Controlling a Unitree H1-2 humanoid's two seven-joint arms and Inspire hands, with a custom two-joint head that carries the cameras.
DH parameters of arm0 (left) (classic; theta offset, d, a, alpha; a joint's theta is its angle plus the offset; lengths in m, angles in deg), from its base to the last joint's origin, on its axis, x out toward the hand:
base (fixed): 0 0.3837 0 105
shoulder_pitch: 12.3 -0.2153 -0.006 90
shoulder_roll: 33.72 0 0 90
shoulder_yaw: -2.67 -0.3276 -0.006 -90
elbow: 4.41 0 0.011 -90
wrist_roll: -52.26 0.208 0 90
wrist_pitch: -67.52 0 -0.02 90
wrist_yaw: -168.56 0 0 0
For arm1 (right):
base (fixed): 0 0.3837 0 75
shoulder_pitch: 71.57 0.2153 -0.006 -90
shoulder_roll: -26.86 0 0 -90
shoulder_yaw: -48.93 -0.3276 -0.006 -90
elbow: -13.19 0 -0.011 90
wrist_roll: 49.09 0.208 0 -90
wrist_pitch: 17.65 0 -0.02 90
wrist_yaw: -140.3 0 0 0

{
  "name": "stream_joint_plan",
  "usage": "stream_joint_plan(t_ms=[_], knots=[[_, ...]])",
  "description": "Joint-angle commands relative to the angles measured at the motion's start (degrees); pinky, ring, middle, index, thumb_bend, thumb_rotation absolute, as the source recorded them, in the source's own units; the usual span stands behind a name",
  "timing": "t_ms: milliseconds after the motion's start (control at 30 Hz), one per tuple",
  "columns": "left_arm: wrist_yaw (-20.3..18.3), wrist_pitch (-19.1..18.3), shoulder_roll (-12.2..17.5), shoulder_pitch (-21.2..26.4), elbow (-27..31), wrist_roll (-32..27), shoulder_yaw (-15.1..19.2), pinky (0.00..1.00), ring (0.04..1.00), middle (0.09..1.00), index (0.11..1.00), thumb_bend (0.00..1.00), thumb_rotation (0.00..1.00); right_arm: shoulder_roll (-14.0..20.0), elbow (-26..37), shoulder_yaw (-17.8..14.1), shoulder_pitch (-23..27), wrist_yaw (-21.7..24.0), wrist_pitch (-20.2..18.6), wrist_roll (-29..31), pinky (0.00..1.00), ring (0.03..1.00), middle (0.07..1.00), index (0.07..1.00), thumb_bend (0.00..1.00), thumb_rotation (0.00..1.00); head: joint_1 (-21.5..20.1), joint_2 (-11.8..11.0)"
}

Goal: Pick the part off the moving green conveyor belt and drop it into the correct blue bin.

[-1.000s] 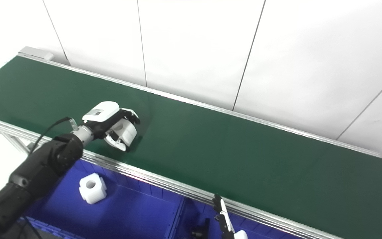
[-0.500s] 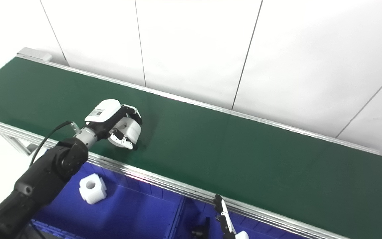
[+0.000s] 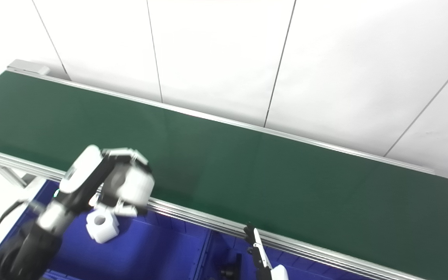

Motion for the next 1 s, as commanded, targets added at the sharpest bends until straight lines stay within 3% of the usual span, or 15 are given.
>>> stream_joint_plan(t_ms=[0, 133, 233, 467, 567, 733, 767, 800, 833, 867, 967], knots=[[-0.8, 1.3, -0.4, -1.2, 1.3, -1.8, -0.6, 0.34, 0.457, 0.518, 0.517, 0.47, 0.00, -0.4, 2.4, -0.2, -0.3, 0.2, -0.4, 0.7, 0.83, 0.897, 0.931, 0.980, 0.64, 0.46, 0.1, 1.0], [-3.0, 0.2, -1.6, -3.7, 0.2, 0.1, -2.4, 0.35, 0.450, 0.516, 0.520, 0.47, 0.00, -0.1, 3.8, -0.8, -0.4, 1.0, -1.2, 1.8, 0.83, 0.898, 0.929, 0.975, 0.65, 0.46, -0.6, 2.8], [-7.3, -5.1, -2.4, -3.8, -1.2, 2.0, -4.7, 0.33, 0.450, 0.523, 0.521, 0.47, 0.00, 0.1, 5.0, -1.6, -0.5, 1.6, -2.0, 2.3, 0.83, 0.895, 0.921, 0.968, 0.66, 0.46, -1.1, 4.1], [-14.3, -12.1, -1.4, 0.0, -4.0, 11.4, -9.7, 0.33, 0.474, 0.549, 0.491, 0.47, 0.00, 0.8, 7.2, -2.5, 0.1, 3.7, -3.3, 4.0, 0.84, 0.896, 0.917, 0.972, 0.66, 0.47, -0.5, 6.8], [-16.0, -14.7, -1.3, 1.1, -4.5, 14.5, -10.8, 0.32, 0.475, 0.556, 0.497, 0.47, 0.00, 0.5, 7.9, -2.7, 0.0, 3.8, -3.7, 3.8, 0.83, 0.892, 0.915, 0.966, 0.66, 0.48, -1.9, 7.2], [-15.7, -17.2, -1.8, 1.9, -5.6, 16.9, -11.5, 0.33, 0.474, 0.556, 0.514, 0.47, 0.00, 0.3, 8.4, -2.7, -0.4, 4.1, -4.5, 3.8, 0.82, 0.887, 0.915, 0.960, 0.68, 0.46, -4.2, 7.0], [-15.5, -18.2, -2.1, 1.9, -5.5, 17.3, -11.3, 0.47, 0.610, 0.675, 0.506, 0.49, 0.02, 0.2, 8.5, -2.6, -0.5, 4.0, -4.7, 3.5, 0.82, 0.888, 0.913, 0.959, 0.68, 0.47, -4.3, 6.9], [-15.1, -19.3, -2.6, 1.8, -5.4, 18.1, -11.2, 0.58, 0.731, 0.795, 0.684, 0.59, 0.01, 0.2, 8.5, -2.6, -0.5, 4.0, -4.7, 3.3, 0.82, 0.888, 0.911, 0.959, 0.68, 0.47, -4.5, 6.8], [-14.7, -20.4, -3.1, 1.7, -5.1, 19.1, -11.1, 0.63, 0.799, 0.859, 0.763, 0.64, 0.00, 0.3, 8.5, -2.5, -0.6, 4.0, -4.8, 3.2, 0.83, 0.890, 0.912, 0.960, 0.68, 0.48, -4.6, 6.8], [-14.0, -21.4, -3.7, 1.5, -4.8, 19.5, -10.7, 0.71, 0.870, 0.917, 0.825, 0.68, 0.03, 0.2, 8.5, -2.4, -0.6, 4.0, -4.9, 3.0, 0.83, 0.893, 0.914, 0.961, 0.68, 0.48, -4.7, 6.7], [-12.8, -22.3, -4.9, 0.6, -3.5, 18.5, -9.5, 0.82, 0.968, 0.990, 0.921, 0.73, 0.21, 0.2, 8.5, -2.4, -0.7, 4.0, -5.1, 2.9, 0.83, 0.896, 0.916, 0.962, 0.68, 0.48, -4.8, 6.3]])
